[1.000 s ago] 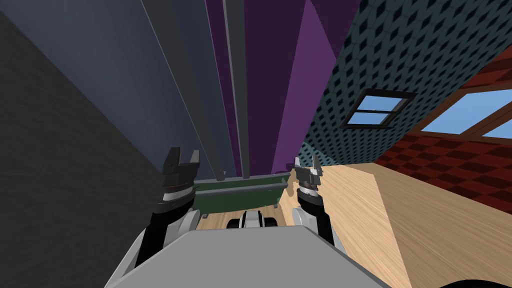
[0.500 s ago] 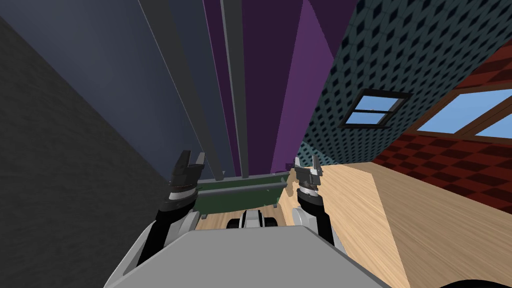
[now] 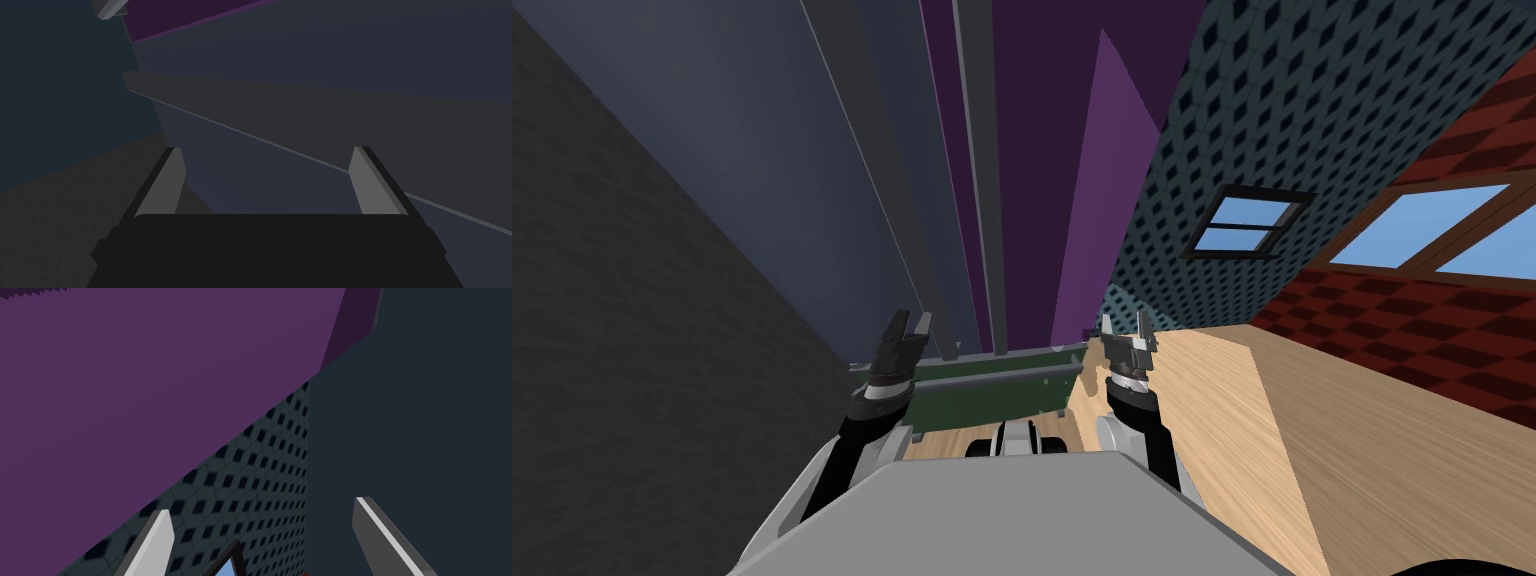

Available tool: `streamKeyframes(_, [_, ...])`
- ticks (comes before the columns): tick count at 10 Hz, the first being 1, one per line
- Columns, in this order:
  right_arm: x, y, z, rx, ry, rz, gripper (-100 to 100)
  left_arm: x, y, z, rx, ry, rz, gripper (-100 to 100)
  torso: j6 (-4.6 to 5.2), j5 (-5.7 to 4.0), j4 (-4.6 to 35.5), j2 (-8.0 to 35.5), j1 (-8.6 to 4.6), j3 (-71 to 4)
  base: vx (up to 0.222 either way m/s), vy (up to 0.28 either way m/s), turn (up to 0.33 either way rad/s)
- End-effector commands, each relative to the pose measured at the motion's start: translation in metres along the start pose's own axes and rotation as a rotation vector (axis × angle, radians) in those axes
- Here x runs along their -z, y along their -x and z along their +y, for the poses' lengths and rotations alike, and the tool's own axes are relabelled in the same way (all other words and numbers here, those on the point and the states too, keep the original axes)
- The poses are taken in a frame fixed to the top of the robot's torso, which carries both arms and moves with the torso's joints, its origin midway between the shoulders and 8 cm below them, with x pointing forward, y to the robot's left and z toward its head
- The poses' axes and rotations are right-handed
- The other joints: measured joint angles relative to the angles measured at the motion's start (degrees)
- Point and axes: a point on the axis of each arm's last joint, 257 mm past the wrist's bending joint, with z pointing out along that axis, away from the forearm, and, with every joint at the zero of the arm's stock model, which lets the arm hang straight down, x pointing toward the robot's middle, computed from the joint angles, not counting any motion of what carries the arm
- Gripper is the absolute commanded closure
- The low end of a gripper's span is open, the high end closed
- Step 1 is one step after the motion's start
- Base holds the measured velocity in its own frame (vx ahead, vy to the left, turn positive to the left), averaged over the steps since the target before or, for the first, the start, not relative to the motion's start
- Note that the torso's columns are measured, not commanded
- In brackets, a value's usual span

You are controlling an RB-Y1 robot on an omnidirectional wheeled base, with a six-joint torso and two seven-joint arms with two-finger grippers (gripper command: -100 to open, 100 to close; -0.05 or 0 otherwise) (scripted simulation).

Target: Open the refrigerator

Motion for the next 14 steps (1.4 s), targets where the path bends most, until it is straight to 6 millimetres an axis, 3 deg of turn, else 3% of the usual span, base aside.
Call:
streamKeyframes(1, [0.000, 0.000, 0.000, 0.000, 0.000, 0.000, 0, 0.008, -0.007, 0.020, 0.015, 0.037, 0.019, -100, 0.06, 0.00, -0.1, -0.1, -0.04, -0.1, -0.004, -0.008, -0.013])
streamKeyframes(11, [0.000, 0.000, 0.000, 0.000, 0.000, 0.000, 0, 0.043, -0.025, 0.076, 0.071, 0.125, 0.054, -100, 0.31, 0.04, -0.3, -0.7, -0.13, -0.4, -0.001, -0.011, -0.027])
streamKeyframes(14, [0.000, 0.000, 0.000, 0.000, 0.000, 0.000, 0, 0.058, -0.032, 0.095, 0.093, 0.158, 0.061, -100, -0.10, 0.11, -0.1, -0.4, 0.34, -0.2, 0.009, -0.025, -0.062])
